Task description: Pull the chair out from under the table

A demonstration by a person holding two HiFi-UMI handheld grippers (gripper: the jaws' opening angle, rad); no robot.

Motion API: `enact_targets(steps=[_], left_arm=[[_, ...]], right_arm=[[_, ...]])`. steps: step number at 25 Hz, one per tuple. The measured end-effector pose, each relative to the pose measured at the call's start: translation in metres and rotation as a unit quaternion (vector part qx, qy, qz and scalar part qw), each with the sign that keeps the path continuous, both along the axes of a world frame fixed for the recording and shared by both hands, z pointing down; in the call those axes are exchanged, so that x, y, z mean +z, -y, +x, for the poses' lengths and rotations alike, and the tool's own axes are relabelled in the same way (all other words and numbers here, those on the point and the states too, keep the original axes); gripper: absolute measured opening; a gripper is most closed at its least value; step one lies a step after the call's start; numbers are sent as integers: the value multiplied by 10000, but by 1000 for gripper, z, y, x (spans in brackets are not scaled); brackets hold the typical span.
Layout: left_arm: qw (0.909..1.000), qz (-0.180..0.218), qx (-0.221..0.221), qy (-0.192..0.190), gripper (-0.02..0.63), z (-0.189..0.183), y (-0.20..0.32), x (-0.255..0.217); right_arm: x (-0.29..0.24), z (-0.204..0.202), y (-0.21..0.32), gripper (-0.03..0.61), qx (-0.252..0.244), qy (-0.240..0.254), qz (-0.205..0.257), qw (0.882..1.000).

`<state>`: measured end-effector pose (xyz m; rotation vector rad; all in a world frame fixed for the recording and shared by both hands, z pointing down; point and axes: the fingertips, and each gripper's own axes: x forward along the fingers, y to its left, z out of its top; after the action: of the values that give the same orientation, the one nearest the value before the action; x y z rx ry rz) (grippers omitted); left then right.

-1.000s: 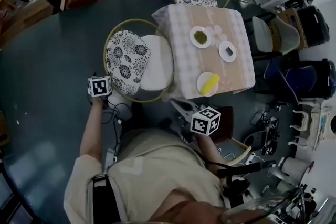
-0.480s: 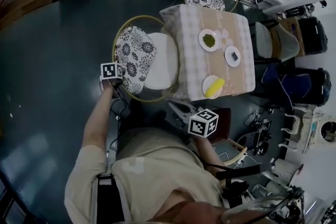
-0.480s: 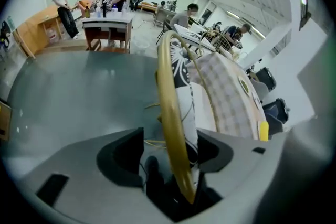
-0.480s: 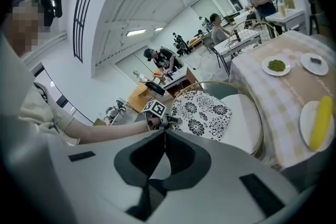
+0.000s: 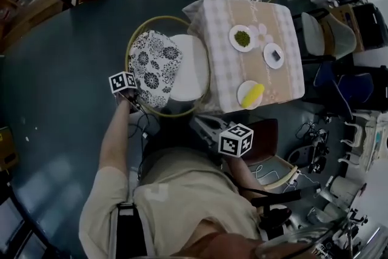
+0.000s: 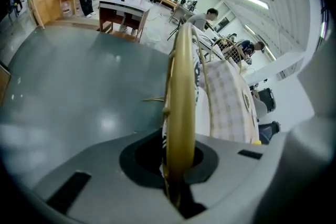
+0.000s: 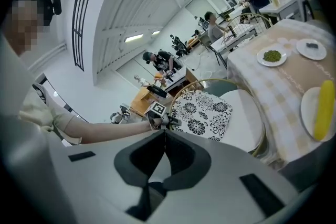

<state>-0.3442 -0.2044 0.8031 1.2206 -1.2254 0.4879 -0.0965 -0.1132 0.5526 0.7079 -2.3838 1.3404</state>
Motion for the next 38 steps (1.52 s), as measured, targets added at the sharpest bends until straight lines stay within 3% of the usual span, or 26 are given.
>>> enact_targets(steps=[5,15,26,38], left_arm=[[9994,-48,-27,353,20,-4,-2,-1],[9994,-107,-69,313,18,-4,-4,-4],[9998,15,-180,-96,18,-1,-6,-8],[9992,-29,-358,-181,18,-15,-31,-8]], right_arm=[[5,25,10,12,-45,258,-64,9996],[25,63,37,12,55,283,-367,9989],[26,10,42,12,-40,209,-410,9989],[31,-37,41,12,-138,224,-562,9981]])
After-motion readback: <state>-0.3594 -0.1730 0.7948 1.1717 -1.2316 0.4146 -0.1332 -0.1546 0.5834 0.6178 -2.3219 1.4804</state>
